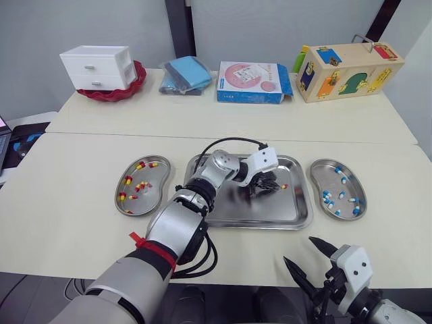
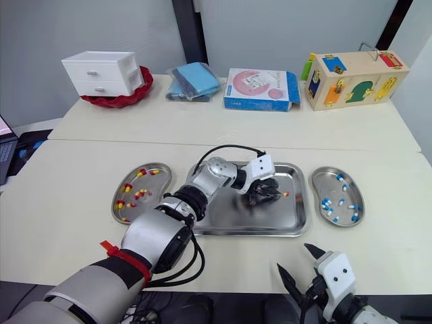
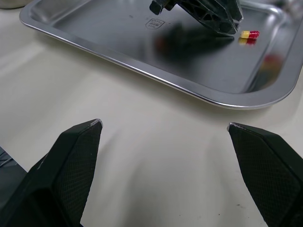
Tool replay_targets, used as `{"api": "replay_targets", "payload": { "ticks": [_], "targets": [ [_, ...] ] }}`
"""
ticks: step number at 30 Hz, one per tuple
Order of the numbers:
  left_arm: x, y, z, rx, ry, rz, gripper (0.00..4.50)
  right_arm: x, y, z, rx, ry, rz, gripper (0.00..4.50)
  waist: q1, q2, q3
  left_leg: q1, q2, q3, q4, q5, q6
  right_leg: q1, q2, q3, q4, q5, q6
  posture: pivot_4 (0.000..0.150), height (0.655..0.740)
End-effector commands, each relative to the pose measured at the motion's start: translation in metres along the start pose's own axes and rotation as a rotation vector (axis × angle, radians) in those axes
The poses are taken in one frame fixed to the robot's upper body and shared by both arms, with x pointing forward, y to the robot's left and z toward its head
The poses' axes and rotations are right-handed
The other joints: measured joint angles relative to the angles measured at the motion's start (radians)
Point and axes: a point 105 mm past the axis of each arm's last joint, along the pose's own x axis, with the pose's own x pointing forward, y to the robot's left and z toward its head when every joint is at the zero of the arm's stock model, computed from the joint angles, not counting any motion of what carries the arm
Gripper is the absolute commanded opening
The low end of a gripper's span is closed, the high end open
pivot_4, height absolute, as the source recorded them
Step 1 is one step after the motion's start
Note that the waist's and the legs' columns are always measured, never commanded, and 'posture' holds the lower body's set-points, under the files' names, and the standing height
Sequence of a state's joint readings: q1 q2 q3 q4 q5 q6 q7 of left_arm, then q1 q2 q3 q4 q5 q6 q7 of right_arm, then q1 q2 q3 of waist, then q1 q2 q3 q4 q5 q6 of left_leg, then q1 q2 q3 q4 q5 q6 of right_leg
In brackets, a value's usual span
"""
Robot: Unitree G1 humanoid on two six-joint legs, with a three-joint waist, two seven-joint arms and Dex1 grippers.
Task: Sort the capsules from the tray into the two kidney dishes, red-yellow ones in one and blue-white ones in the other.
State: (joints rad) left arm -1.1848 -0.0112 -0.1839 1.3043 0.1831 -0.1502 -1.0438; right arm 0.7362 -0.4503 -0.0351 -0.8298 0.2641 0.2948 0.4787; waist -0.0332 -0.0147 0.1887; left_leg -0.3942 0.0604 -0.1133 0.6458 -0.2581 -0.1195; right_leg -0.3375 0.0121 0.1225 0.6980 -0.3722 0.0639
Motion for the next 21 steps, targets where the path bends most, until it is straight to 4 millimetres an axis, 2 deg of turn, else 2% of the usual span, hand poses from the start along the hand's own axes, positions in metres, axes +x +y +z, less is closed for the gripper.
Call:
{"api": "replay_targets", "payload": {
  "ticks": [1,2,13,20,21],
  "targets": [
    [-0.003,0.003,0.023,0.010,-0.070,-0.025,2.78,-0.001,0.004,0.012,-0.022,-0.041,0.011,4.50,0.000,0.000,0.000,0.000,0.000,0.000,0.000,0.000,0.000,0.000,0.000,0.000,0.000,0.000,0.000,0.150,0.7400],
    [-0.001,0.001,0.024,0.004,-0.077,-0.037,3.07,-0.001,0.004,0.012,-0.022,-0.042,0.011,4.50,0.000,0.000,0.000,0.000,0.000,0.000,0.000,0.000,0.000,0.000,0.000,0.000,0.000,0.000,0.000,0.150,0.7400],
    [0.028,-0.019,0.010,0.027,-0.017,-0.026,3.07,0.000,0.004,0.013,-0.019,-0.048,0.004,4.50,0.001,0.000,0.000,0.000,0.000,0.000,0.000,0.000,0.000,0.000,0.000,0.000,0.000,0.000,0.000,0.150,0.7400],
    [0.033,-0.021,0.005,0.045,0.020,-0.008,3.07,-0.001,0.005,0.013,-0.018,-0.048,-0.005,4.50,0.001,0.000,-0.001,0.001,0.000,0.000,0.000,0.000,0.000,0.001,0.000,0.000,0.000,0.000,0.000,0.150,0.7400],
    [0.033,-0.021,0.004,0.043,0.024,-0.007,2.90,-0.001,0.005,0.013,-0.017,-0.049,-0.006,4.50,0.001,0.000,-0.001,0.001,0.000,0.000,0.000,0.000,0.000,0.001,0.000,0.000,0.000,0.000,0.000,0.150,0.7400]
  ]
}}
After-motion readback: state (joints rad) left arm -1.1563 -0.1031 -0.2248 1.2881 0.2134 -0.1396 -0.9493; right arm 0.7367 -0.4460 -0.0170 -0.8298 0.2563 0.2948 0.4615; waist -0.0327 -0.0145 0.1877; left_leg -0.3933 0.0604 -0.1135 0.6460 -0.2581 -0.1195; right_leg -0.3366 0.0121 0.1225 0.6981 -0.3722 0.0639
